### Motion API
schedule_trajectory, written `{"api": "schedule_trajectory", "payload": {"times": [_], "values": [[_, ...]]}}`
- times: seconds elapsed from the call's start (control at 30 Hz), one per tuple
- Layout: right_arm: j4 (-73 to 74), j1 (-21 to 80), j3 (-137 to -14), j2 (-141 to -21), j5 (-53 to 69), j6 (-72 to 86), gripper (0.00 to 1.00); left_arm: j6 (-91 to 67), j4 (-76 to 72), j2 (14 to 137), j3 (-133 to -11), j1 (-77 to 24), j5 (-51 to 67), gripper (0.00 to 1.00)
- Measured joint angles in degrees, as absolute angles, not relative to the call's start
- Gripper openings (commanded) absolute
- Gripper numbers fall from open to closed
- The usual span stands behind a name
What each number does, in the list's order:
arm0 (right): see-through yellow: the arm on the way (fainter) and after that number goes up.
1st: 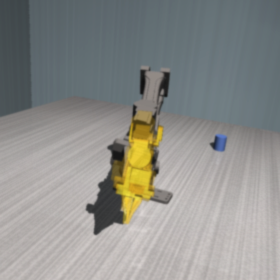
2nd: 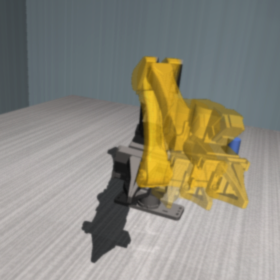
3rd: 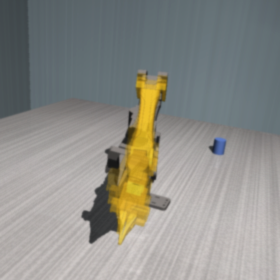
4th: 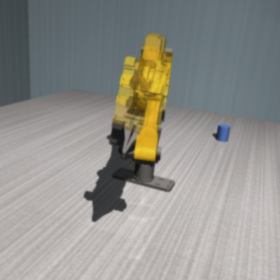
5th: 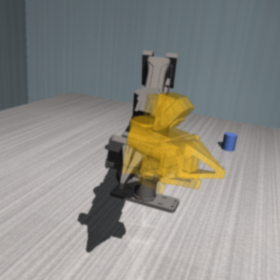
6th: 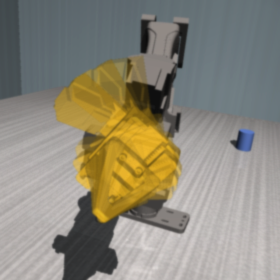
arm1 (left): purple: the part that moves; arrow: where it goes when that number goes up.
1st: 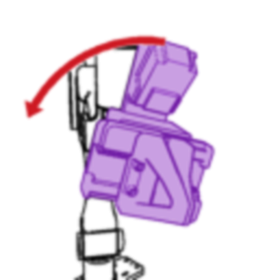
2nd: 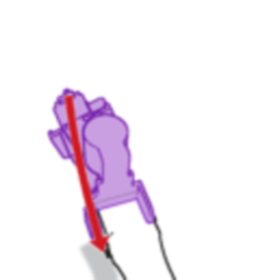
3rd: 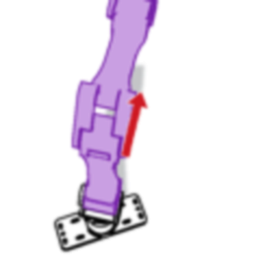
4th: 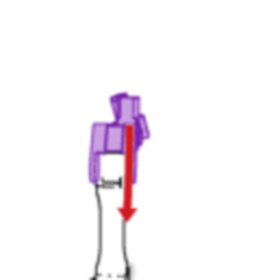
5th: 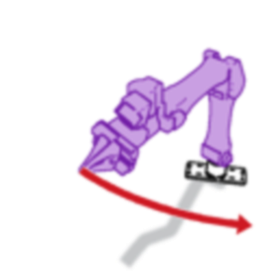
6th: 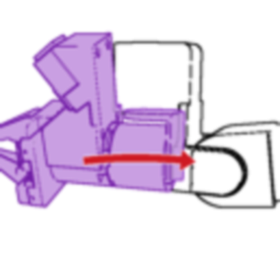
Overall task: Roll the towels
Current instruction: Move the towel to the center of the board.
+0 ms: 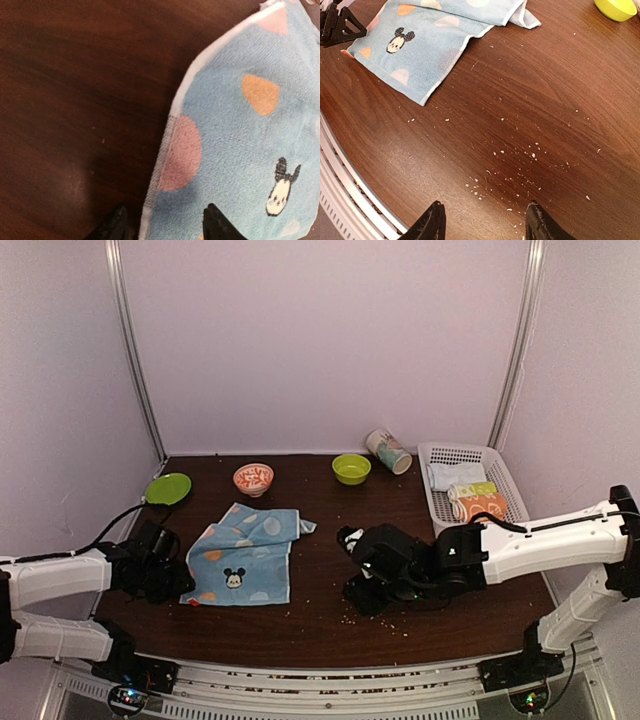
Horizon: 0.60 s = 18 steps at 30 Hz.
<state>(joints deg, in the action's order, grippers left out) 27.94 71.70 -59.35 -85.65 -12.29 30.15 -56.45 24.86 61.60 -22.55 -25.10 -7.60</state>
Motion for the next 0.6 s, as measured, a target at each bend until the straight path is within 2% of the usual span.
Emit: {"api": "schedule_trajectory", "payload": {"times": [0.23,0.6], "values": [[27.97,71.35,-59.35,-83.7,-13.98,30.02,0.55,-59.05,14.66,63.55,-19.97,-26.26,-2.5,0.0],[27.46,69.38,-58.74,-78.22,-17.52,29.76,0.54,-63.16,19.14,61.43,-23.53,-39.09,1.91,0.0]]}}
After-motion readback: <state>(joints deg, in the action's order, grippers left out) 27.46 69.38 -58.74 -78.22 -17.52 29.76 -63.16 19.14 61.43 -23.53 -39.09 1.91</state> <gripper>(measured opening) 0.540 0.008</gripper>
